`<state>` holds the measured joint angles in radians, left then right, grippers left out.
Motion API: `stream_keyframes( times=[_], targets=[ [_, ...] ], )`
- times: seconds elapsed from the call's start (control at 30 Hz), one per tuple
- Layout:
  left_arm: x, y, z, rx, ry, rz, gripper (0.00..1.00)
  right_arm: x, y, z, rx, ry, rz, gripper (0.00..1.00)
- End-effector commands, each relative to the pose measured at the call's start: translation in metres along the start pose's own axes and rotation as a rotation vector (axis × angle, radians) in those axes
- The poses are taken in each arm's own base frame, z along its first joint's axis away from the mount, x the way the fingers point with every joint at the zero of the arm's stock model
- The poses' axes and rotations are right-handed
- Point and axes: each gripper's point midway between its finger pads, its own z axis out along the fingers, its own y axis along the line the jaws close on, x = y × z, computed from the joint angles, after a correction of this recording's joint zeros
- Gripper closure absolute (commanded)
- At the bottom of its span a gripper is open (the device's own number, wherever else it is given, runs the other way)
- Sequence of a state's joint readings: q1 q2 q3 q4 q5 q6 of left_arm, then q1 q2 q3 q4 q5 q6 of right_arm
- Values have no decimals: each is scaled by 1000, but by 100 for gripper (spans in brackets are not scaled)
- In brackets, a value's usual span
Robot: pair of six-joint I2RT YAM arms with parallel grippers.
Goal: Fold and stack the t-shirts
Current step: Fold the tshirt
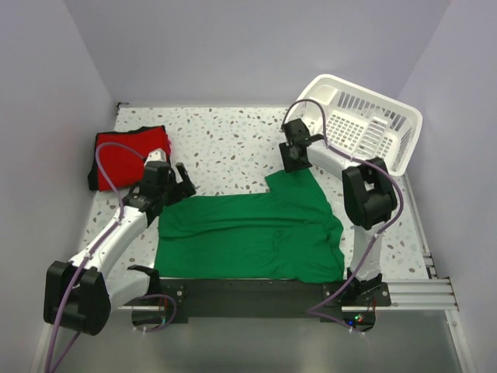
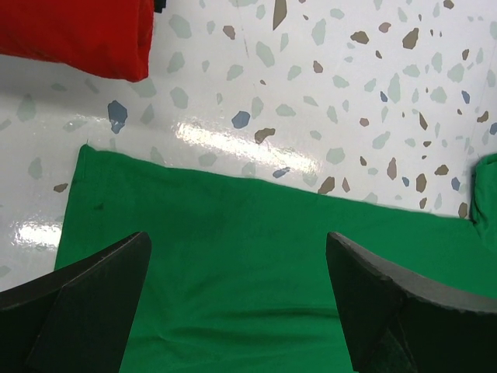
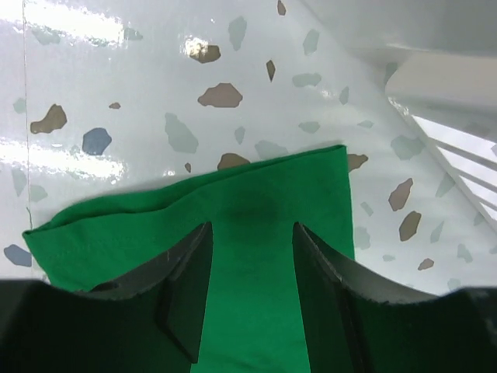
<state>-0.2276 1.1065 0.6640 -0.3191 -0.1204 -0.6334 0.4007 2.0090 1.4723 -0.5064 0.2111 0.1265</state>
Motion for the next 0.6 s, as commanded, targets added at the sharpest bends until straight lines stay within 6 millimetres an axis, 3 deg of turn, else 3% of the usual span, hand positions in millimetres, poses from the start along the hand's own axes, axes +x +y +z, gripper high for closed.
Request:
stream_keyframes(
  times=[0.0,0.27,0.57],
  targets=[
    [-9,-3,-3,21,-49,11,0,-8,5,1,-47,-41,-40,50],
    [-5,0,-5,16,-50,6,0,1,20,7,-126,-41,-8,47],
    [-6,2,-6,11,-61,2,0,-15,24,-14,-114,-138,26,46]
  ],
)
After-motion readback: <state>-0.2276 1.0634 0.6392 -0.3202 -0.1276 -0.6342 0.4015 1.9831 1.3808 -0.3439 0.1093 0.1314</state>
